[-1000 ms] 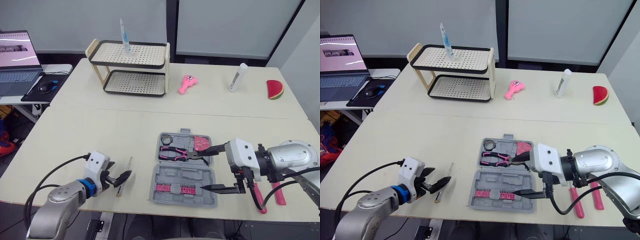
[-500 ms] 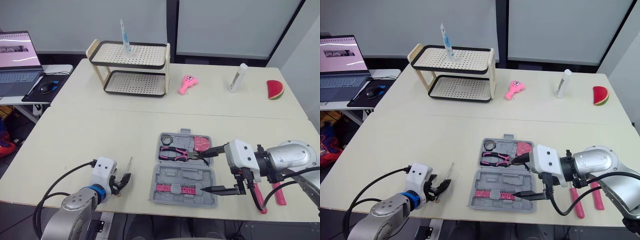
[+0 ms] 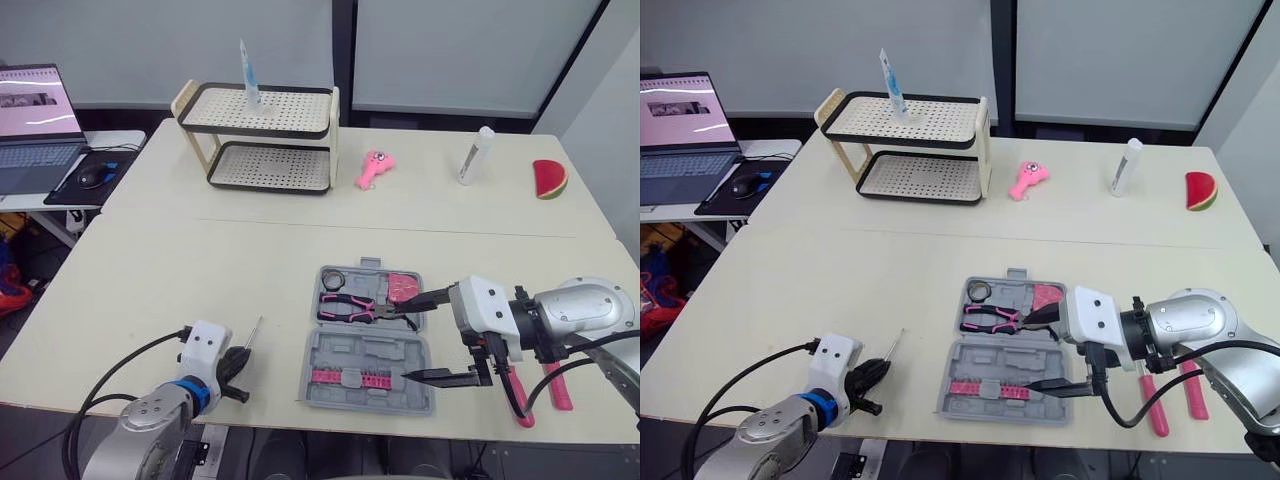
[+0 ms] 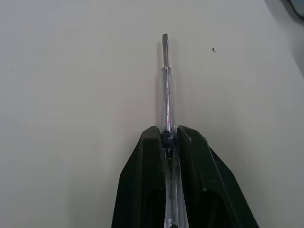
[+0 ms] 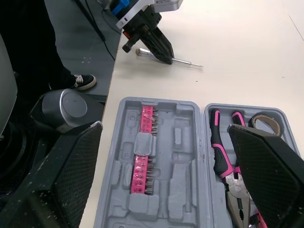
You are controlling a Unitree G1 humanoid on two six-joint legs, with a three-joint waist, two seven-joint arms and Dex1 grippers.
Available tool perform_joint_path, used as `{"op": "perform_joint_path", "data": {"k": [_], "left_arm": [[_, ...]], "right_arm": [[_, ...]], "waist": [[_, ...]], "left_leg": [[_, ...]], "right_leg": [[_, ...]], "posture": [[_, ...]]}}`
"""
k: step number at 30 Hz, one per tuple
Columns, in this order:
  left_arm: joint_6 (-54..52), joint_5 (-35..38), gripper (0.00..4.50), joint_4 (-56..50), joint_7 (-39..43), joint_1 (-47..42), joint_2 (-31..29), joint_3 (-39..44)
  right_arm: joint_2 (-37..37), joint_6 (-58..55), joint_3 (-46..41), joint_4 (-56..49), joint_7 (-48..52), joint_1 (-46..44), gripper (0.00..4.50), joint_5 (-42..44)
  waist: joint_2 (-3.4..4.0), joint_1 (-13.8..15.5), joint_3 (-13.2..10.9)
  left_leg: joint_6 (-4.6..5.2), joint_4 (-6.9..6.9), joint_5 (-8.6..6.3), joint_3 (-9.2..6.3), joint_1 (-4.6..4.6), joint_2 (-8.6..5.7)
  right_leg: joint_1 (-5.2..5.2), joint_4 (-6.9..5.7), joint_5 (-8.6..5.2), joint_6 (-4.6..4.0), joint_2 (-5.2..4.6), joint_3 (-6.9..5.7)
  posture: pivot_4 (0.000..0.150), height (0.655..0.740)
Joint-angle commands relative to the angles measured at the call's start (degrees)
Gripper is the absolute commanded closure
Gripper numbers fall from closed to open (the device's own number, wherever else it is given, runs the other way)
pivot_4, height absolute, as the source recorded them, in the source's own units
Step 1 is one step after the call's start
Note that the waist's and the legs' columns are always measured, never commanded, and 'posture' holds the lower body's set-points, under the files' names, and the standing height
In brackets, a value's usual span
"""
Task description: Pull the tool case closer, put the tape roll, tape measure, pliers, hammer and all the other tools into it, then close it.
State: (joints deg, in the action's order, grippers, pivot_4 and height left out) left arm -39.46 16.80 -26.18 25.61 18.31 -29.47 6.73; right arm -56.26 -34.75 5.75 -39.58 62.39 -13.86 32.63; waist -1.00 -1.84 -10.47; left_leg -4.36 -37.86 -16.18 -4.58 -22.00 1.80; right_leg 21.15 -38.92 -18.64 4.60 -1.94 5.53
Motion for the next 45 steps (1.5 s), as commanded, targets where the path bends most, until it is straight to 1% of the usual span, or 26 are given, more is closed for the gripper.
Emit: {"op": "perform_joint_path", "data": {"k": [1, 3, 6, 7, 9, 11, 14, 18, 22, 25, 33, 38, 45], "left_arm": [[11.8, -1.2, 4.36, 1.3, 9.6, -0.6, -6.2, 0.9], [16.5, -0.9, 4.36, 1.8, 15.8, -3.4, -10.0, -0.6], [21.1, 0.1, 4.36, 1.6, 23.8, -9.1, -13.4, -4.6], [21.2, 0.6, 4.36, 1.2, 26.2, -11.8, -14.1, -6.5], [22.0, 0.0, 4.36, 1.5, 29.7, -17.1, -14.7, -10.1], [19.9, -0.8, 4.36, 2.1, 32.0, -23.2, -14.6, -14.3], [18.8, -3.7, 4.36, 3.2, 35.6, -30.6, -14.5, -21.1], [15.2, -7.1, 4.36, 4.3, 35.7, -37.0, -11.9, -28.0], [11.9, -11.5, 4.36, 6.3, 35.1, -40.7, -9.5, -34.3], [12.4, -14.8, 4.36, 8.9, 35.2, -42.6, -8.6, -37.5], [13.8, -18.7, 4.36, 13.6, 36.0, -45.1, -6.5, -40.8], [15.0, -19.9, 4.36, 15.8, 36.0, -45.9, -4.7, -40.9], [18.6, -21.9, 4.36, 18.8, 37.0, -46.6, -3.7, -41.3]], "right_arm": [[-0.4, 0.0, -1.6, -0.9, -0.5, -0.5, 0.00, 0.1], [-0.7, -0.4, -2.6, -1.2, -1.2, 0.0, 0.00, 0.3], [-1.4, -1.4, -4.6, -2.2, -2.3, 1.5, 0.00, 0.6], [-1.8, -2.1, -5.7, -2.8, -2.8, 2.5, 0.00, 1.0], [-2.5, -3.4, -7.7, -3.9, -3.8, 4.2, 0.00, 1.5], [-3.0, -5.3, -9.7, -5.0, -5.4, 5.8, 0.00, 1.9], [-3.9, -9.3, -12.1, -6.5, -8.0, 8.3, 0.00, 2.3], [-5.2, -13.7, -12.8, -8.1, -11.0, 11.0, 0.00, 2.2], [-6.6, -15.5, -11.7, -9.4, -12.9, 13.0, 0.00, 0.6], [-7.1, -15.8, -10.8, -10.0, -13.6, 14.0, 0.00, -0.1], [-7.2, -15.6, -8.8, -9.8, -14.4, 13.9, 0.00, -1.5], [-6.9, -15.5, -7.8, -9.6, -14.4, 13.4, 0.00, -2.4], [-6.9, -15.7, -7.0, -9.7, -14.4, 12.8, 0.00, -2.6]], "waist": [[-0.09, 0.1, -0.1], [-0.10, 0.2, -0.1], [-0.11, 0.8, -0.1], [-0.12, 0.9, -0.1], [-0.12, 0.8, -0.1], [-0.11, 0.8, -0.1], [-0.10, 0.6, -0.1], [-0.09, -0.2, -0.1], [-0.09, -0.1, -0.1], [-0.09, 0.0, -0.1], [-0.09, 0.0, -0.1], [-0.09, 0.1, -0.1], [-0.09, 0.1, -0.1]], "left_leg": [[0.00, 0.02, 0.00, -0.01, -0.01, 0.01], [-0.01, 0.02, 0.00, -0.01, -0.03, 0.01], [-0.02, 0.01, 0.00, 0.00, -0.10, -0.03], [-0.02, 0.01, 0.00, 0.00, -0.16, -0.05], [-0.02, -0.03, 0.00, 0.01, -0.21, -0.06], [-0.02, -0.04, 0.01, -0.02, -0.30, -0.06], [0.00, -0.10, 0.02, -0.11, -0.35, -0.02], [0.02, -0.13, 0.03, -0.11, -0.29, -0.02], [0.03, -0.15, 0.03, -0.12, -0.22, 0.00], [0.04, -0.19, 0.03, -0.12, -0.23, 0.00], [0.04, -0.21, 0.03, -0.12, -0.25, 0.00], [0.04, -0.21, 0.03, -0.13, -0.25, 0.00], [0.04, -0.22, 0.04, -0.13, -0.25, 0.00]], "right_leg": [[0.01, 0.00, -0.01, -0.02, 0.00, -0.01], [0.04, 0.01, -0.03, -0.06, 0.00, -0.03], [0.03, 0.07, -0.02, -0.03, -0.07, -0.07], [0.02, 0.10, -0.02, -0.03, -0.11, -0.11], [0.04, 0.11, -0.01, -0.02, -0.13, -0.13], [0.07, 0.06, -0.01, -0.02, -0.11, -0.20], [0.11, -0.03, -0.02, -0.02, -0.01, -0.26], [0.08, -0.07, -0.01, -0.02, 0.06, -0.16], [0.07, -0.12, -0.01, -0.02, 0.13, -0.09], [0.06, -0.12, -0.01, -0.02, 0.14, -0.08], [0.05, -0.11, -0.01, -0.01, 0.13, -0.07], [0.05, -0.11, -0.01, -0.01, 0.13, -0.08], [0.05, -0.11, -0.01, -0.01, 0.13, -0.08]], "posture": [[0.150, 0.7350], [0.150, 0.7350], [0.150, 0.7350], [0.150, 0.7350], [0.150, 0.7350], [0.150, 0.7350], [0.150, 0.7350], [0.150, 0.7350], [0.150, 0.7350], [0.150, 0.7350], [0.150, 0.7350], [0.150, 0.7350], [0.150, 0.7350]]}}
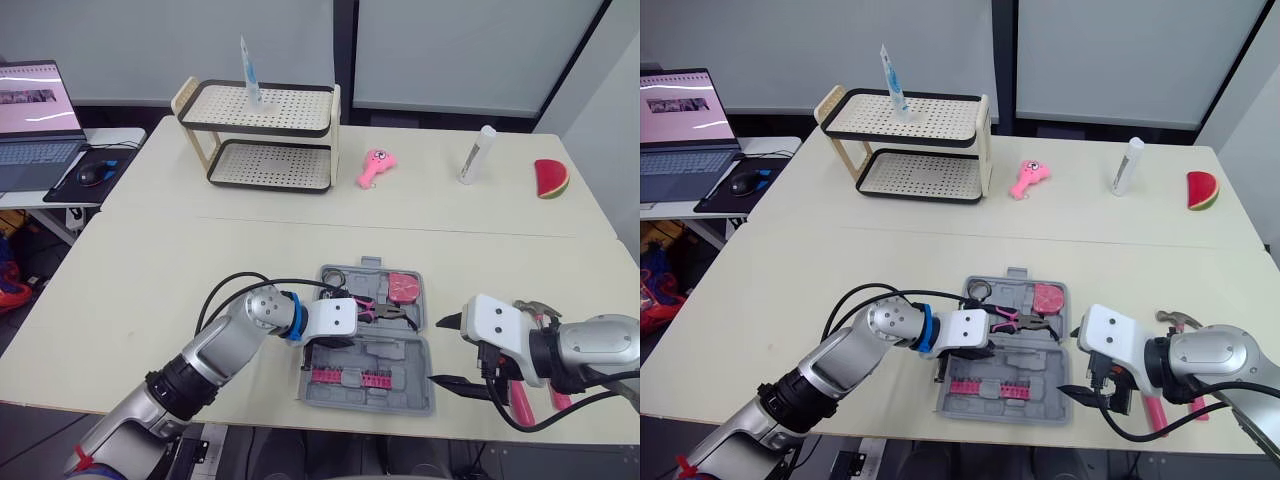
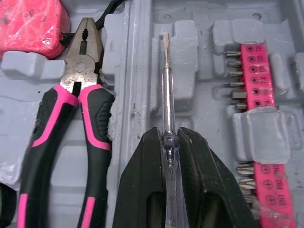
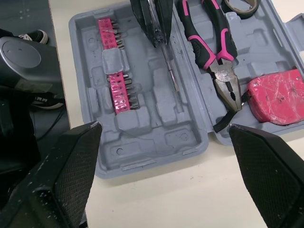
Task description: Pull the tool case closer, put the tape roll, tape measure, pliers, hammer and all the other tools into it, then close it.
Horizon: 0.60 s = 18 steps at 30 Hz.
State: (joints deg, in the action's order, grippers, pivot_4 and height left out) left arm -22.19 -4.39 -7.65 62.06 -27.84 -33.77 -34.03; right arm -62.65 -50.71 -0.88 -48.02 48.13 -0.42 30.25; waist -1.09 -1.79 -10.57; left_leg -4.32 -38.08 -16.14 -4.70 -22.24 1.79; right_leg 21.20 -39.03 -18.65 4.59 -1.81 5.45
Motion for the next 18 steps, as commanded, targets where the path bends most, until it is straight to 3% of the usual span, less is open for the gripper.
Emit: {"op": "perform_joint_path", "data": {"k": [1, 16, 18], "left_arm": [[1.6, -1.0, 4.36, 0.5, 0.6, -0.4, 0.8, -0.6], [1.3, -2.6, 4.36, 1.5, 1.4, -0.2, 3.7, -0.8], [1.0, -2.6, 3.64, 1.2, 1.6, -0.1, 3.8, -0.6]], "right_arm": [[-0.5, 0.3, -0.4, -1.3, -0.2, -0.6, 0.00, -0.2], [-0.8, -0.4, -0.7, -1.6, -0.4, -1.2, 0.00, 0.2], [-0.7, -0.4, -0.6, -1.6, -0.5, -1.1, 0.00, 0.2]], "waist": [[0.00, 0.0, 0.0], [0.02, 0.0, 0.0], [0.01, 0.0, 0.0]], "left_leg": [[0.00, 0.00, 0.00, 0.00, 0.00, 0.00], [0.00, -0.01, 0.00, 0.00, 0.01, 0.00], [0.00, -0.01, 0.00, 0.00, 0.01, 0.00]], "right_leg": [[0.00, 0.00, 0.00, 0.00, 0.00, 0.00], [-0.01, 0.00, 0.00, 0.00, 0.00, 0.00], [-0.01, -0.01, 0.00, 0.00, 0.00, 0.00]], "posture": [[0.150, 0.7350], [0.150, 0.7350], [0.150, 0.7350]]}}
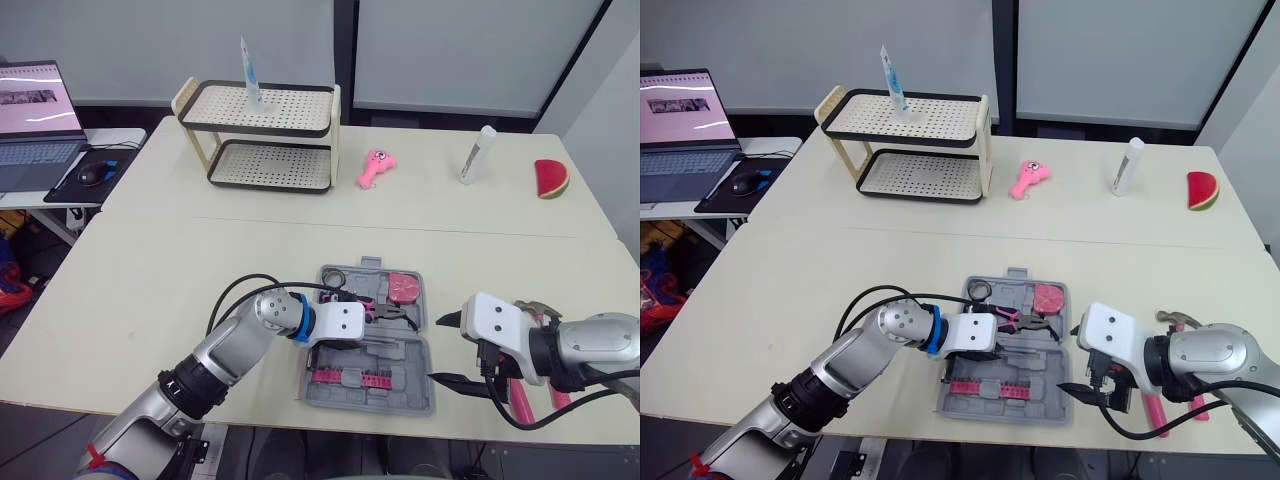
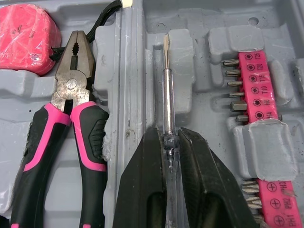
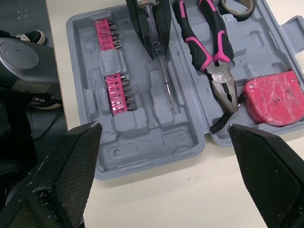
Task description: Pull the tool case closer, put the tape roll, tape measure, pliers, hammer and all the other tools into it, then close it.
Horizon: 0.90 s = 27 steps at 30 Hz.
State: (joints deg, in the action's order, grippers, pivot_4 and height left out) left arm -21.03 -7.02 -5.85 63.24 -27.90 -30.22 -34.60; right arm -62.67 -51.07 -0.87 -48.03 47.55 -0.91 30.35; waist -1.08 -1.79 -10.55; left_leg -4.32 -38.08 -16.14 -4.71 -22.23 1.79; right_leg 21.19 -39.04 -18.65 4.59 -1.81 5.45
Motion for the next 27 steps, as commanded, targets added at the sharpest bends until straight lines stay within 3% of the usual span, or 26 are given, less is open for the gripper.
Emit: {"op": "perform_joint_path", "data": {"k": [1, 11, 27], "left_arm": [[-0.6, 0.2, 3.40, -0.9, 0.4, 0.0, 0.3, 0.2], [-4.9, 2.9, 0.32, -7.3, 0.3, -0.6, -0.6, 4.3], [-6.8, 2.3, 0.32, -8.3, -1.1, 2.8, -1.2, 3.5]], "right_arm": [[-0.7, 0.0, -0.6, -1.6, 0.1, -0.7, 0.00, 0.1], [0.0, -0.7, -1.5, -2.1, -0.5, -0.7, 0.00, 0.9], [0.5, -0.4, -0.9, -1.9, -0.6, -0.7, 0.00, 0.7]], "waist": [[0.00, 0.0, 0.0], [0.00, 0.0, 0.0], [0.00, 0.0, 0.0]], "left_leg": [[0.00, 0.00, 0.00, 0.00, 0.00, 0.00], [0.00, 0.00, 0.00, -0.01, -0.01, 0.00], [0.00, 0.00, 0.00, -0.01, -0.01, 0.00]], "right_leg": [[0.00, 0.00, 0.00, 0.00, 0.00, 0.00], [0.00, 0.00, 0.00, 0.00, 0.00, 0.00], [0.01, 0.01, 0.00, 0.00, 0.00, 0.00]], "posture": [[0.150, 0.7350], [0.150, 0.7350], [0.150, 0.7350]]}}
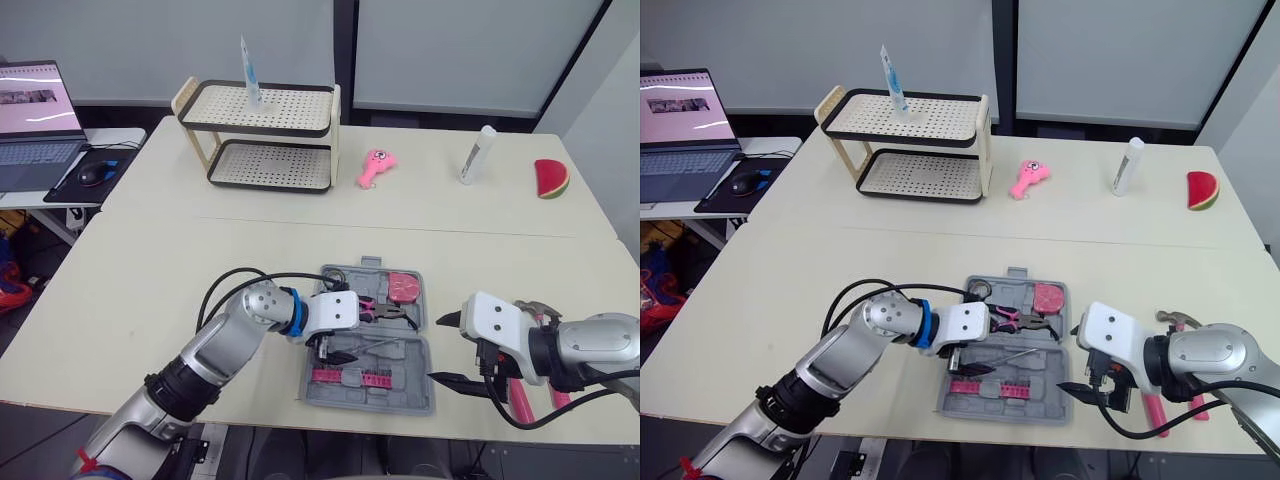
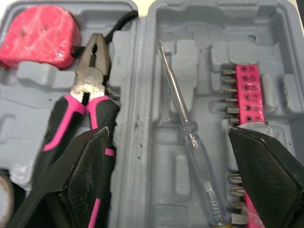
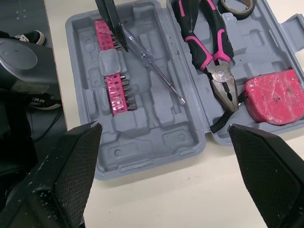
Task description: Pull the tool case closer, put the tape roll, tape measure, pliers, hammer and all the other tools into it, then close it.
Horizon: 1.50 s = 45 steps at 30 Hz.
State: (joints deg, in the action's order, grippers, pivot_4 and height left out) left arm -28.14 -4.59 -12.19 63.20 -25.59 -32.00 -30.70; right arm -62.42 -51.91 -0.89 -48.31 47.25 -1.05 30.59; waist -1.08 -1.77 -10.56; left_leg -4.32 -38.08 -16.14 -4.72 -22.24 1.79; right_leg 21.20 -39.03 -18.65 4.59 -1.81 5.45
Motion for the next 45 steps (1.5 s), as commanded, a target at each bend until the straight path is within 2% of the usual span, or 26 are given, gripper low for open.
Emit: {"op": "perform_joint_path", "data": {"k": [1, 7, 24, 27, 31, 33, 45], "left_arm": [[0.1, -0.3, 0.32, -2.0, -1.9, 0.9, 1.0, -0.3], [-0.8, -0.4, 2.12, -2.9, -2.5, 1.8, 1.2, -1.2], [-3.4, -2.2, 2.12, -1.4, -4.7, 2.2, 3.3, -4.8], [-4.0, -2.2, 2.70, -1.3, -4.8, 2.2, 3.4, -4.9], [-4.9, -2.0, 3.99, -1.3, -4.9, 2.1, 3.2, -4.7], [-5.7, -1.5, 4.40, -1.9, -4.7, 2.0, 3.1, -4.4], [-12.4, 4.6, 4.40, -9.8, -2.6, 0.4, 0.6, 0.8]], "right_arm": [[0.3, 0.4, -0.8, -1.6, -0.3, -0.6, 0.00, 0.5], [0.2, 0.4, -1.0, -1.7, -0.2, -0.5, 0.00, 0.6], [0.2, -0.1, -0.7, -2.0, -0.4, -1.1, 0.00, 0.7], [0.3, -0.2, -0.8, -2.0, -0.5, -1.2, 0.00, 0.8], [0.4, -0.3, -0.9, -2.1, -0.7, -1.1, 0.00, 0.8], [0.4, -0.2, -0.9, -2.2, -0.8, -1.0, 0.00, 0.8], [0.6, 0.1, -0.9, -2.2, -1.3, -0.4, 0.00, 0.6]], "waist": [[0.00, 0.0, 0.0], [0.00, 0.0, 0.0], [0.00, 0.0, 0.0], [0.00, 0.0, 0.0], [0.00, 0.0, 0.0], [0.00, 0.0, 0.0], [0.00, 0.0, 0.0]], "left_leg": [[0.00, 0.00, 0.00, 0.00, 0.00, 0.00], [0.00, 0.00, 0.00, 0.00, 0.00, 0.00], [0.00, 0.00, 0.00, 0.00, 0.00, 0.00], [0.00, 0.00, 0.00, 0.00, 0.00, 0.00], [0.00, 0.00, 0.00, 0.00, 0.00, 0.00], [0.00, 0.00, 0.00, 0.00, 0.00, 0.00], [0.00, 0.00, 0.00, -0.01, 0.00, 0.00]], "right_leg": [[0.00, 0.00, 0.00, 0.00, 0.00, 0.00], [0.00, -0.01, 0.00, 0.00, 0.00, -0.01], [0.00, -0.01, 0.00, 0.00, 0.00, -0.01], [0.00, 0.00, 0.00, 0.00, 0.00, 0.00], [0.00, -0.01, 0.00, 0.00, 0.00, 0.00], [0.00, -0.01, 0.00, 0.00, 0.00, 0.00], [-0.01, -0.01, 0.00, 0.00, 0.00, -0.01]], "posture": [[0.150, 0.7350], [0.150, 0.7350], [0.150, 0.7350], [0.150, 0.7350], [0.150, 0.7350], [0.150, 0.7350], [0.150, 0.7350]]}}
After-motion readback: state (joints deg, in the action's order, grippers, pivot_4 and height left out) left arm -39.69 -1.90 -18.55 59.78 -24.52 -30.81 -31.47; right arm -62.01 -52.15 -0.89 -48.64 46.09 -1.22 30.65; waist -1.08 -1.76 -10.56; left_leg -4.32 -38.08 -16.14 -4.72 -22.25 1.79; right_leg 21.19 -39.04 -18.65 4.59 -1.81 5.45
